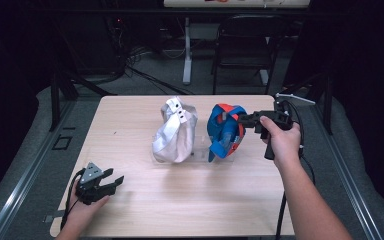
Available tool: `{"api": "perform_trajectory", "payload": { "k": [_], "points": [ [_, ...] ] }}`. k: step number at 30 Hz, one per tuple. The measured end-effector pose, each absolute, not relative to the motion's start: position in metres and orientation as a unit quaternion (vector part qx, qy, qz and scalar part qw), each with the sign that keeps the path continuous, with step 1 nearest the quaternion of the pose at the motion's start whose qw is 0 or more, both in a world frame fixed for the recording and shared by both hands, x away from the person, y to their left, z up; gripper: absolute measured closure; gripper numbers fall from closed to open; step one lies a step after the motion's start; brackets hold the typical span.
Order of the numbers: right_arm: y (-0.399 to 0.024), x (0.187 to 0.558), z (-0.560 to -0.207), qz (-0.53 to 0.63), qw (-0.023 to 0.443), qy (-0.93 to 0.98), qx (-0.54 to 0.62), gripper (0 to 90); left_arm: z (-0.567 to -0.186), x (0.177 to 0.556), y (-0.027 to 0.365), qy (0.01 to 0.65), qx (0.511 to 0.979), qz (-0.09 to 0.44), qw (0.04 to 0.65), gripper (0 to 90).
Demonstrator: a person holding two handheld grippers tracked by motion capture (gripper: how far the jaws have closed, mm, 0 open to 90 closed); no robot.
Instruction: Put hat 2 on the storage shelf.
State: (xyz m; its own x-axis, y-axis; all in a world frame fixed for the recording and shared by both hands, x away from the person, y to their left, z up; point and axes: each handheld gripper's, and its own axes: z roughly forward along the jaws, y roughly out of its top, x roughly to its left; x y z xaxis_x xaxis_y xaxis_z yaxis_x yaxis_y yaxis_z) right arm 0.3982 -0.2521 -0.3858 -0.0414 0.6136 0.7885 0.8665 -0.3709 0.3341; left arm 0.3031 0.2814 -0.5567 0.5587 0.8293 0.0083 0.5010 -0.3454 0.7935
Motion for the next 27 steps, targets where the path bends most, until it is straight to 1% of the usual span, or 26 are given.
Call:
{"api": "perform_trajectory", "payload": {
  "k": [6,8,15,21,23,27],
  "points": [
    [-0.256,0.395,-0.388,-0.482,0.132,-0.542,-0.676,64.7,-0.556,0.303,0.282,0.422,0.792,0.210,0.389,46.8],
    [-0.259,0.394,-0.388,-0.482,0.129,-0.549,-0.671,62.2,-0.556,0.303,0.282,0.422,0.792,0.209,0.389,46.7],
    [-0.259,0.390,-0.390,-0.484,0.085,-0.562,-0.666,50.8,-0.556,0.303,0.282,0.424,0.792,0.208,0.387,46.5],
    [-0.256,0.384,-0.391,-0.475,0.033,-0.586,-0.656,46.0,-0.558,0.303,0.282,0.424,0.792,0.207,0.389,46.5],
    [-0.256,0.381,-0.391,-0.470,0.027,-0.597,-0.649,45.4,-0.558,0.303,0.282,0.424,0.791,0.207,0.388,46.4],
    [-0.253,0.372,-0.392,-0.476,0.003,-0.608,-0.635,41.1,-0.558,0.303,0.282,0.426,0.789,0.209,0.391,46.3]
  ]
}}
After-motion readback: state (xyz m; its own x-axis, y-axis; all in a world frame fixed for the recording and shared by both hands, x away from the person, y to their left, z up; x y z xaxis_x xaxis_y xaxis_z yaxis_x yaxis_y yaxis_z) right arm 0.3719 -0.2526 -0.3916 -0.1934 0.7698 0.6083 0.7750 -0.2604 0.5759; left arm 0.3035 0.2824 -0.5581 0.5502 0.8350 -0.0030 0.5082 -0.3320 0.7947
